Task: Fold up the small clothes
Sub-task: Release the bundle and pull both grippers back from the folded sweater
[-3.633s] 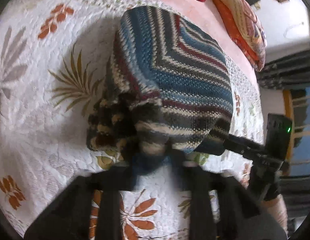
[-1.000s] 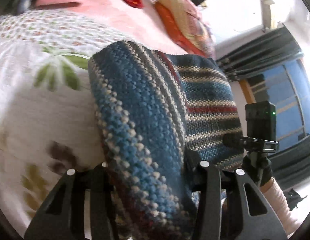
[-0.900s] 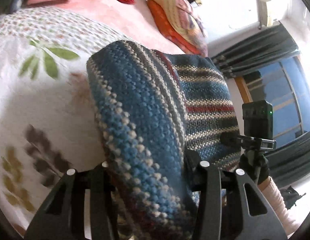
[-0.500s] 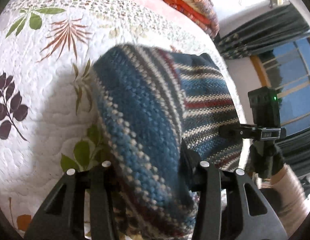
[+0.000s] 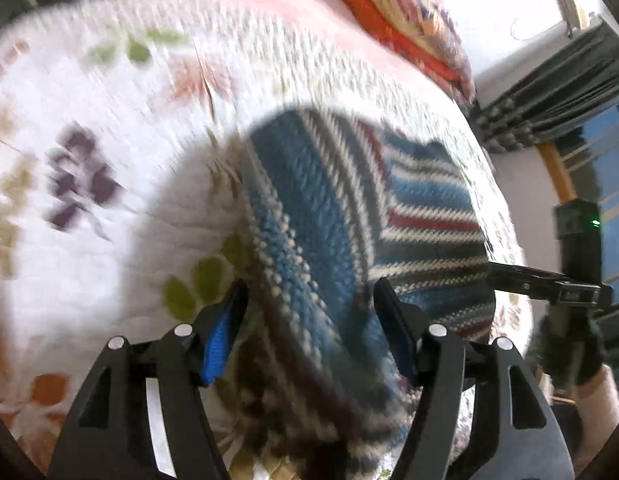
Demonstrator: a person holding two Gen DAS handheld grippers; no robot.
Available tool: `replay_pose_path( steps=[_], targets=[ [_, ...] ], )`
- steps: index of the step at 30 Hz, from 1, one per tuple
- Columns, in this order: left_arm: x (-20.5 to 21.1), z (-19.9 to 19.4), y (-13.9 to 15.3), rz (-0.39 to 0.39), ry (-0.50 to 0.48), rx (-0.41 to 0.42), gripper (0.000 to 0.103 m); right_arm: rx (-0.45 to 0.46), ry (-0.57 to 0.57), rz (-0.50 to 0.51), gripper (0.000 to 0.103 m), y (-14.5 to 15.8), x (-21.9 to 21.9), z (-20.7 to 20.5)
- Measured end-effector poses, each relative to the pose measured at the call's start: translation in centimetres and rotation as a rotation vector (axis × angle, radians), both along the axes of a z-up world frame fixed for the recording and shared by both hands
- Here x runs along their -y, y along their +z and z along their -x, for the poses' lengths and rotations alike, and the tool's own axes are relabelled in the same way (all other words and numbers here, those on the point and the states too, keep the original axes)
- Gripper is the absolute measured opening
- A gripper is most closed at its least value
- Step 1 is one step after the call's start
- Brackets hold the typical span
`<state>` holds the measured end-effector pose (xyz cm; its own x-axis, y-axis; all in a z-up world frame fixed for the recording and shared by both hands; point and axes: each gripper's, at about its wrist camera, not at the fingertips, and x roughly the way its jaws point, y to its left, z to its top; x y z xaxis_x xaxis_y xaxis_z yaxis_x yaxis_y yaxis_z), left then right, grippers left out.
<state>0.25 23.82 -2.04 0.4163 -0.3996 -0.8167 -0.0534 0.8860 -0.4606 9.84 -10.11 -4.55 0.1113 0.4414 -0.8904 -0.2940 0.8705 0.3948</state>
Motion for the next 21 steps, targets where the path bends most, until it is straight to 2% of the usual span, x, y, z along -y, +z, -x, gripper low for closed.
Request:
replay_pose_path(
  steps=[3,5,6,8,11,14,17,18,21],
  targets=[
    [-0.5,2.8,3.7,-0.06,0.047,0.08,0.067,0.007,-0.064,0.043,0.083,1.2,0.7,1.9],
    [0.4,4.1,5.2,-0.061,0.036,0.131,0.068,0.008,-0.06,0.03,0.083,1.4,0.8,3.8],
    [0.4,5.6,5.7,-0.086,0.026,0.154,0.069,0.014,-0.052,0.04,0.083,1.4,0.5,4.8],
    [1.8,7.2,6.2,-0.124,-0.021,0.197,0.07,0.026,-0.03,0.073,0.083,1.2,0.0,6.1],
    [4.3,7.6,5.1,-0.166,-0.072,0.208,0.071,0.021,-0.018,0.129,0.083,0.1,-0.2,7.3],
    [5.1,7.6,2.8,-0.199,-0.093,0.153,0.071,-0.02,-0.012,0.163,0.083,-1.8,0.5,7.9],
    [4.2,7.1,0.0,-0.222,-0.06,0.079,0.071,-0.07,0.005,0.243,0.084,-4.5,0.4,8.0],
    [3.4,6.9,-1.5,-0.216,-0.039,0.033,0.071,-0.082,0.004,0.253,0.086,-5.0,0.4,7.9],
    [1.8,6.8,-3.9,-0.163,-0.003,-0.039,0.071,-0.112,-0.005,0.253,0.091,-6.1,0.6,7.6]
  ],
)
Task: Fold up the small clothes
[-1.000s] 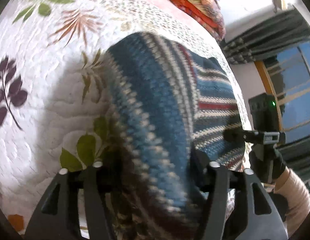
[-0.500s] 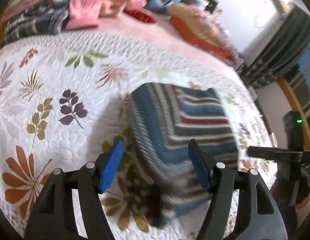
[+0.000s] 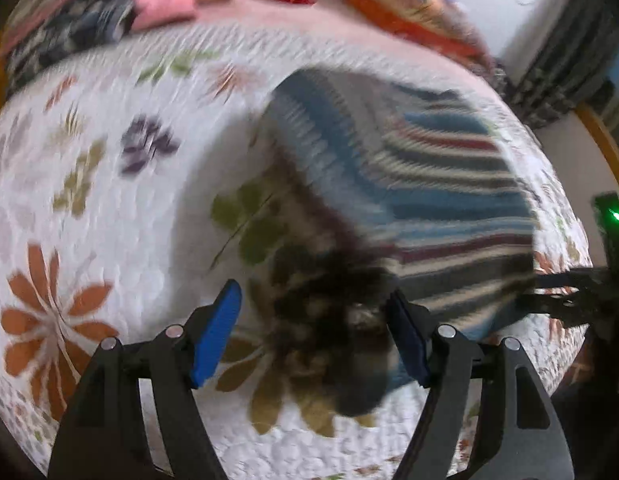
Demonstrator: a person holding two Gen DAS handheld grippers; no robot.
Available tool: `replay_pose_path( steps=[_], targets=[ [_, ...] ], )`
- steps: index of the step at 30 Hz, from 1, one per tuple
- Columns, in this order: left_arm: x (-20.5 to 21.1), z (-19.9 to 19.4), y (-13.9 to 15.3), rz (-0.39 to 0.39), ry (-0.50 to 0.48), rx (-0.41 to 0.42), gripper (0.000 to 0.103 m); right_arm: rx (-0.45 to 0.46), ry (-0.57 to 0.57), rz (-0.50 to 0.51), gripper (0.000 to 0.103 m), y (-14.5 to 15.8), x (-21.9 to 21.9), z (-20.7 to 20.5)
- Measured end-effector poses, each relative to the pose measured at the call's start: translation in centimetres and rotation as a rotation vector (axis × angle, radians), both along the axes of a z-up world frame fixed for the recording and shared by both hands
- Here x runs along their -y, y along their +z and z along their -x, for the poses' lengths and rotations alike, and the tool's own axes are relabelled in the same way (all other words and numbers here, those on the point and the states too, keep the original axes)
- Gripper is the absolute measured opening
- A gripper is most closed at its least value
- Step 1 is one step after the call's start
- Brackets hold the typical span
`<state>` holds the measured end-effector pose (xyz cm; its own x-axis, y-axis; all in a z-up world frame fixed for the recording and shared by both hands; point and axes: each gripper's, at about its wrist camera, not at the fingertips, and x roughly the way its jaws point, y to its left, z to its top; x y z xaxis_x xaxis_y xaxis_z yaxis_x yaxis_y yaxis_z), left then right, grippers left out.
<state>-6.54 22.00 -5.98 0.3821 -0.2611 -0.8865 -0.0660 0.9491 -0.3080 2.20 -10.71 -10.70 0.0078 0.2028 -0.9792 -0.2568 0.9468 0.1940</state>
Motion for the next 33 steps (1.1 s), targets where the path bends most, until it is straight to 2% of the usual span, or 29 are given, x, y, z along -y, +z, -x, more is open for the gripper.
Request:
replay_pose_path(
  steps=[3,5,9,11,13,17,20,24,27,33],
  targets=[
    [-0.5,0.3,-0.2,0.035,0.018,-0.013,0.071,-0.007,-0.013,-0.004,0.09,0.1,0.0,-0.1],
    [-0.4,0.3,0.3,0.032,0.012,-0.015,0.071,0.023,0.003,0.01,0.09,1.2,0.0,0.0],
    [-0.1,1.1,3.2,0.021,-0.001,-0.005,0.07,0.131,-0.005,0.024,0.089,4.6,-0.2,1.1],
    [0.1,1.8,4.9,0.01,0.003,0.012,0.073,0.192,-0.036,0.009,0.09,6.6,-0.1,2.1],
    [0.6,2.8,6.3,-0.023,0.015,0.017,0.084,0.258,-0.064,0.026,0.095,8.4,0.0,3.7],
    [1.4,5.2,8.1,-0.047,0.024,0.049,0.09,0.358,-0.115,0.039,0.099,10.8,0.3,6.3],
    [2.2,6.8,9.0,-0.072,0.027,0.063,0.091,0.421,-0.128,0.053,0.099,11.9,0.4,8.1],
    [2.8,8.5,10.0,-0.119,0.026,0.083,0.094,0.445,-0.141,0.079,0.099,12.3,0.5,10.0],
    [3.0,9.7,10.6,-0.115,0.033,0.101,0.094,0.452,-0.146,0.081,0.099,12.6,0.5,11.0],
    [3.3,11.5,10.6,-0.118,0.053,0.083,0.094,0.469,-0.134,0.053,0.099,13.2,-0.2,12.7]
  ],
)
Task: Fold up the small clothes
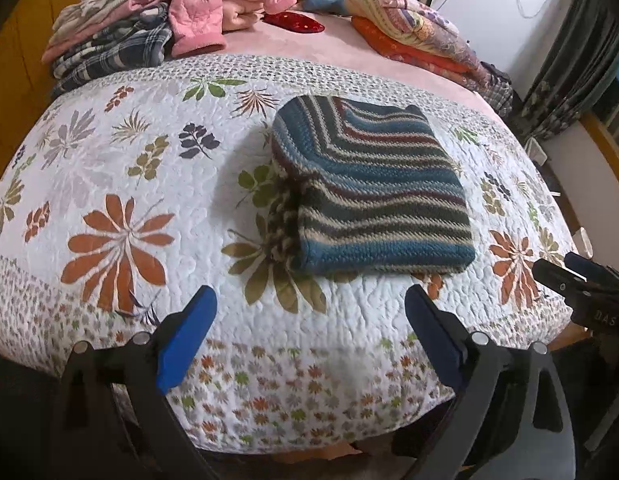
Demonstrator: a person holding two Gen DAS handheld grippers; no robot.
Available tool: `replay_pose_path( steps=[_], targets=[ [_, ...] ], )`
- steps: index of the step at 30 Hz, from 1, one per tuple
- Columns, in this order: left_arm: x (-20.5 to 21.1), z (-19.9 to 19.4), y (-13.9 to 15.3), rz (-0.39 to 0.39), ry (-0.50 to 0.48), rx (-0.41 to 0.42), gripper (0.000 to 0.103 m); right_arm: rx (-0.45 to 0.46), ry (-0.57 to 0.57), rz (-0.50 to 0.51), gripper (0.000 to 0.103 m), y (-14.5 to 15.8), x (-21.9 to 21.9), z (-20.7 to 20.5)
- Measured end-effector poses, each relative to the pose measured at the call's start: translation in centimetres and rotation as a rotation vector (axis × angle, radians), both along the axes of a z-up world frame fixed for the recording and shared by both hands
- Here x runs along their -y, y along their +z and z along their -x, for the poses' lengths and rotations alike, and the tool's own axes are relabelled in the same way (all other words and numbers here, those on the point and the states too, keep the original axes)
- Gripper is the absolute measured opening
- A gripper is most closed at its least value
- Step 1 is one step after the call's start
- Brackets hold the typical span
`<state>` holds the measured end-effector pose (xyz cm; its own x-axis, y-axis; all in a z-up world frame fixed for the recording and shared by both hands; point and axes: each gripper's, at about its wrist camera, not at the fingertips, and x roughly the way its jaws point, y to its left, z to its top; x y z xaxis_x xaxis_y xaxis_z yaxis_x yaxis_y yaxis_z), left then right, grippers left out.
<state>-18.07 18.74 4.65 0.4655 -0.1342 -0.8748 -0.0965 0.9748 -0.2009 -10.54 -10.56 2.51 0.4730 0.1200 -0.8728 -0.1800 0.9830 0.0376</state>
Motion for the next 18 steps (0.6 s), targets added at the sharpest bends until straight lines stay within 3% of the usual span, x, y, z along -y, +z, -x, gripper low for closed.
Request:
replay_pose_path(
  steps=[18],
  targets=[
    [0.4,2.3,0.4,-0.043,0.04,0.001,0.095,-0.011,0.013,0.036,0.099,-0.6,-2.3,2.9]
  ],
)
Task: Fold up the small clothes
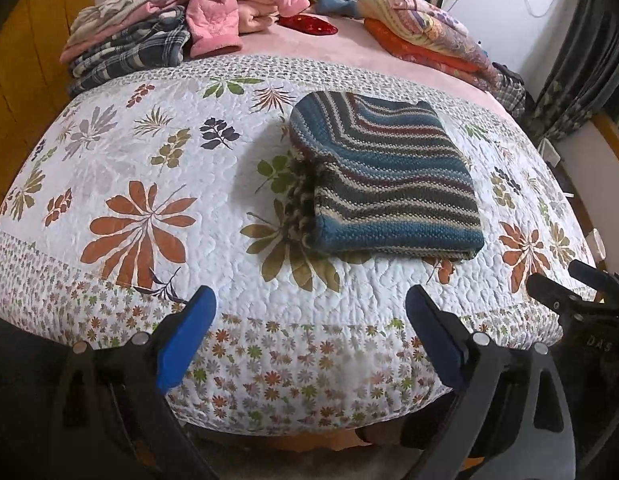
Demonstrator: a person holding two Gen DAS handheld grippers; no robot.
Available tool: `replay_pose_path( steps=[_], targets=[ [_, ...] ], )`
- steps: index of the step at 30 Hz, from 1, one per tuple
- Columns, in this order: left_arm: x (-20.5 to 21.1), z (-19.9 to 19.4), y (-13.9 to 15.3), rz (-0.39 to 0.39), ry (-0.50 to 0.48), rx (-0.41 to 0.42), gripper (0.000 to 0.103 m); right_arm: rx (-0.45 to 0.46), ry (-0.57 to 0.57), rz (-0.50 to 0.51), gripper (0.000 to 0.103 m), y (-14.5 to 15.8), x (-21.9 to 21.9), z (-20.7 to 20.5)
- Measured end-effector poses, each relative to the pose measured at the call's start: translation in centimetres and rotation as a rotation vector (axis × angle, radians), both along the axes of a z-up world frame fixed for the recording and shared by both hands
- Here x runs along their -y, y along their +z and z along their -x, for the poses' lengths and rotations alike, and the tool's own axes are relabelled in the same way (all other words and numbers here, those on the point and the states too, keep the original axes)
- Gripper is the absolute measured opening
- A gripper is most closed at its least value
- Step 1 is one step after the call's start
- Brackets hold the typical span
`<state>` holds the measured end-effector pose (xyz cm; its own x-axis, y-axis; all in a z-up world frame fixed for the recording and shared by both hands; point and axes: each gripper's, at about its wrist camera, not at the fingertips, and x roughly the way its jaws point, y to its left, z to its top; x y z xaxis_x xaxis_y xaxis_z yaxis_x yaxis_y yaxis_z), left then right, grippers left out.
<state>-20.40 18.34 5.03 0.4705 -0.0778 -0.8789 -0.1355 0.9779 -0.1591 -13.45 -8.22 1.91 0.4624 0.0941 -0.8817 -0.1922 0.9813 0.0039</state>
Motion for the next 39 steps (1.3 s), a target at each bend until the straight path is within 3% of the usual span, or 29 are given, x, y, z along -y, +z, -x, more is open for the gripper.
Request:
replay_pose_path(
  steps=[12,39],
  targets=[
    [1.2,0.1,0.1,-0.017,-0.018,0.011,0.095,0.022,-0.015,0.039,0.099,0.3,-0.1,-0.1],
    [2.5,-0.7,-0.5,-0.048,-0.027,0.002,0.095,0.014,-0.035,0.023,0.099,0.3,0.5,-0.9]
  ],
)
